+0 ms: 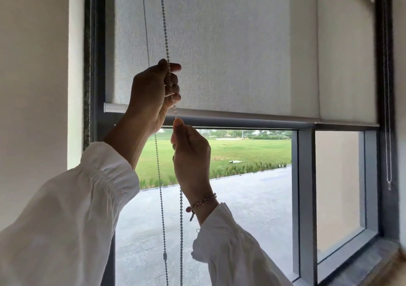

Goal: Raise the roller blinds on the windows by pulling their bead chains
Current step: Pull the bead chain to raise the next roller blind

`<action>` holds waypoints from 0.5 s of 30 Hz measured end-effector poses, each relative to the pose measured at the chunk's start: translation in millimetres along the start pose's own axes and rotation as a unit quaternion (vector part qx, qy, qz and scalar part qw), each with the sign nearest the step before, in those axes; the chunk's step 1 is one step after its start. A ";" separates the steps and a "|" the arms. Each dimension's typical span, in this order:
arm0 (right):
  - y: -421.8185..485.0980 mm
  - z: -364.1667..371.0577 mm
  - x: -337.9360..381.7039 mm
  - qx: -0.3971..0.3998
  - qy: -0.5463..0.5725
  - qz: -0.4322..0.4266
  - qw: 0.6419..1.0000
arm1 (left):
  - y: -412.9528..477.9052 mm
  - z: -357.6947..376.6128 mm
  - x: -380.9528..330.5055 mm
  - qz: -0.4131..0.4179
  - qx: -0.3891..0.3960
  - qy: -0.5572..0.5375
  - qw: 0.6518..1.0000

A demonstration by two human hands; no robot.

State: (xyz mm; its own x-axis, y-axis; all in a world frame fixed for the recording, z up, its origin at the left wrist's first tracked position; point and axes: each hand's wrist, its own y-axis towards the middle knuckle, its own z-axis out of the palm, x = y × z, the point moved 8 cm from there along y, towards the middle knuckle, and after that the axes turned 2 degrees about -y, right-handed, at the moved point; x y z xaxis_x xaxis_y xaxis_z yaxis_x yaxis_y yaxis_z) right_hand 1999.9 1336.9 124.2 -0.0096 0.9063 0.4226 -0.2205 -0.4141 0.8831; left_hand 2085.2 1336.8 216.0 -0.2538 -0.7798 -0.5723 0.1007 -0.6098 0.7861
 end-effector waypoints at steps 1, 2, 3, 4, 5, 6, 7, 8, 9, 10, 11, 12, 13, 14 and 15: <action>0.9 -2.3 -1.6 -0.004 0.008 0.008 1.000 | -2.3 -3.4 -1.2 0.026 -0.021 0.043 0.999; 1.8 -5.3 -2.9 -0.007 0.016 0.015 1.000 | -3.9 -9.6 -3.6 0.076 -0.051 0.133 0.987; 2.8 -8.3 -4.3 -0.010 0.025 0.022 0.999 | -6.2 -15.3 -7.7 0.145 -0.089 0.257 0.951; 3.8 -11.5 -4.7 -0.012 0.031 0.028 0.999 | -8.3 -18.6 -7.1 0.194 -0.115 0.363 0.904; 4.7 -14.0 -4.5 -0.012 0.034 0.031 0.999 | -9.0 -21.3 -0.6 0.211 -0.127 0.425 0.871; 5.5 -16.2 -3.8 -0.011 0.035 0.033 0.999 | -7.8 -26.0 13.7 0.183 -0.122 0.454 0.863; 6.4 -19.1 -2.9 -0.011 0.035 0.032 0.999 | -6.4 -31.3 31.5 0.134 -0.112 0.450 0.876; 6.7 -22.1 -1.0 -0.013 0.036 0.031 0.999 | -7.0 -35.2 49.5 0.076 -0.101 0.429 0.895; 7.0 -25.4 0.1 -0.018 0.037 0.028 0.999 | -9.3 -37.0 66.1 0.026 -0.089 0.408 0.908; 7.2 -29.6 1.2 -0.023 0.033 0.025 0.999 | -12.9 -37.8 81.3 -0.017 -0.077 0.391 0.917; 7.2 -33.5 1.6 -0.030 0.026 0.019 0.999 | -16.1 -38.4 91.4 -0.035 -0.076 0.377 0.923; 7.1 -37.3 1.4 -0.037 0.014 0.014 0.999 | -17.6 -39.0 96.9 -0.039 -0.082 0.365 0.926; 6.9 -40.6 -0.9 -0.043 0.003 0.012 0.999 | -17.6 -40.1 98.2 -0.030 -0.096 0.355 0.929; 6.2 -43.6 -5.3 -0.049 -0.005 0.019 0.999 | -18.5 -40.5 97.5 -0.022 -0.113 0.347 0.931; 5.5 -46.3 -11.5 -0.052 -0.012 0.031 0.998 | -19.5 -40.1 93.1 -0.002 -0.133 0.342 0.930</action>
State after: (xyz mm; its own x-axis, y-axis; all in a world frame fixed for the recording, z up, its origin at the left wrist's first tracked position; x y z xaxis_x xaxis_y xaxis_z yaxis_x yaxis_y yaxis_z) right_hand 1953.7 1328.1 114.7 -0.0037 0.8768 0.4808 -0.3196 -0.4566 0.8302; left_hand 2098.1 1270.4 138.1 0.4084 -0.6299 -0.6606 0.3590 -0.5545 0.7508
